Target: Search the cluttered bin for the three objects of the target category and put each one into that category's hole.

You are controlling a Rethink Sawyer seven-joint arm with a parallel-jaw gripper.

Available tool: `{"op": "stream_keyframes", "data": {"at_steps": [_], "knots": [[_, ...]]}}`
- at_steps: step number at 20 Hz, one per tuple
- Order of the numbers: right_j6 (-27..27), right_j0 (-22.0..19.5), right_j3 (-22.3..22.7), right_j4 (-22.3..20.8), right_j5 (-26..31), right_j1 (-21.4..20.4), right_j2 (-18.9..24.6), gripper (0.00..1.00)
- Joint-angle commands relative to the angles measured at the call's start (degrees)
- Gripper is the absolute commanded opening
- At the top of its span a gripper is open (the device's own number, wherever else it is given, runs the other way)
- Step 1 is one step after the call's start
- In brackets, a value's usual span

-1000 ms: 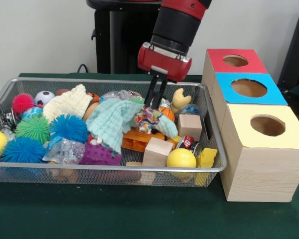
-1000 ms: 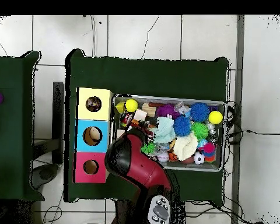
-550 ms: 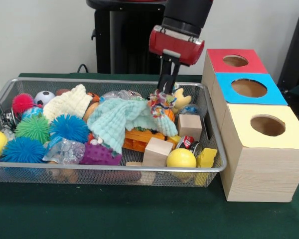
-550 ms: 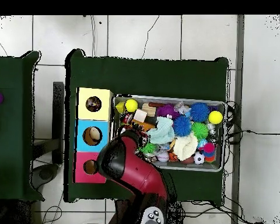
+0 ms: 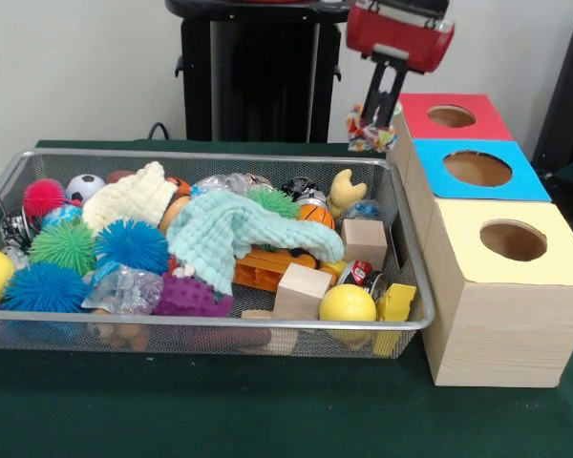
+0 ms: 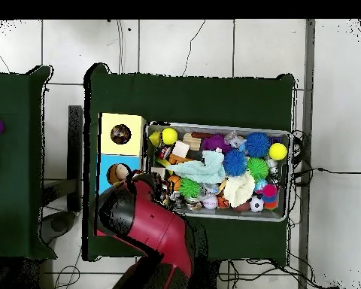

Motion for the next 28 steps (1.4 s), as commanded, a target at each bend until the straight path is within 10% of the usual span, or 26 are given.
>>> {"op": "stream_keyframes", "data": {"at_steps": [1, 28], "knots": [[21.65, 0.34, -9.63, 2.88, 10.13, 0.82, -3.43, 0.00], [27.70, -1.28, -16.71, 5.26, 11.47, 1.83, 3.46, 0.00]]}}
